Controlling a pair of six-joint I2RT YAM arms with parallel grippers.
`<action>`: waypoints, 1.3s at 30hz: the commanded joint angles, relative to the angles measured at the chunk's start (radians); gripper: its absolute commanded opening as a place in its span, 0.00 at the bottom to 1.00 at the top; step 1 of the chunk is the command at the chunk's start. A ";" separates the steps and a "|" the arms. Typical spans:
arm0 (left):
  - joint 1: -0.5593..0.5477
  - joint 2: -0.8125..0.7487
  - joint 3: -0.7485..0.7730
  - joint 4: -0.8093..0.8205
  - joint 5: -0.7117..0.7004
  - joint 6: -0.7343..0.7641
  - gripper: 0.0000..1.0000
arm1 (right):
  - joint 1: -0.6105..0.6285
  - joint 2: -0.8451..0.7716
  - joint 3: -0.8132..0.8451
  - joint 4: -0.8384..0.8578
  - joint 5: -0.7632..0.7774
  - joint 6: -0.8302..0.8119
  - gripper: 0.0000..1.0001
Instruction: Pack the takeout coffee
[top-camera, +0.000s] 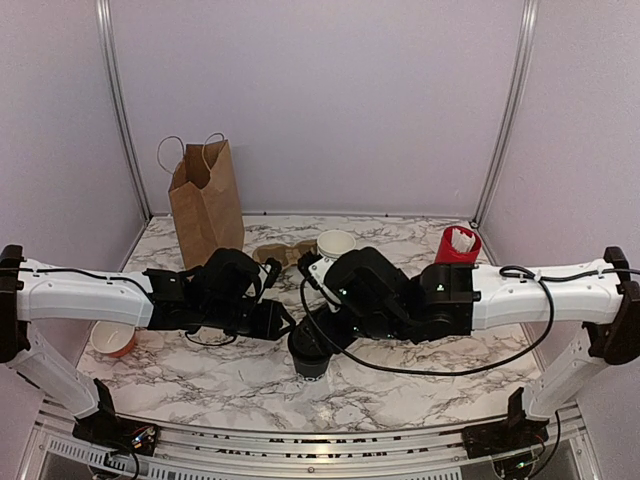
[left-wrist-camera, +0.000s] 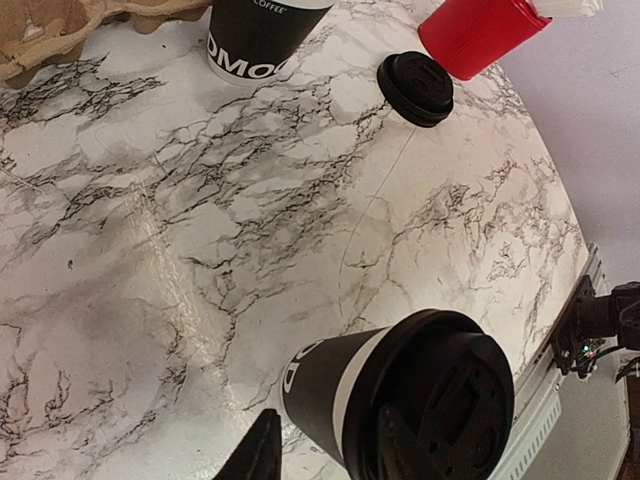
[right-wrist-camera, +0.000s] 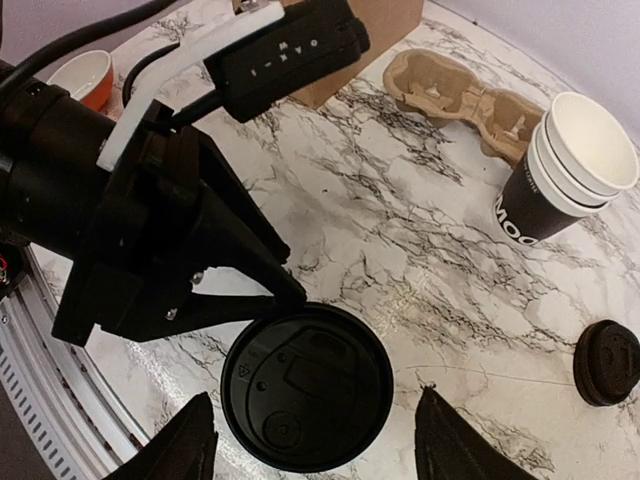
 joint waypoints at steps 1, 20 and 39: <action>-0.002 0.011 0.017 -0.033 -0.019 0.010 0.33 | 0.004 0.079 0.000 -0.029 0.029 -0.005 0.66; 0.000 -0.017 0.014 -0.037 -0.036 0.012 0.33 | -0.003 0.138 -0.068 -0.008 -0.028 0.082 0.67; -0.022 -0.192 -0.156 -0.042 0.137 -0.034 0.58 | -0.040 -0.060 -0.160 0.086 -0.184 -0.018 0.92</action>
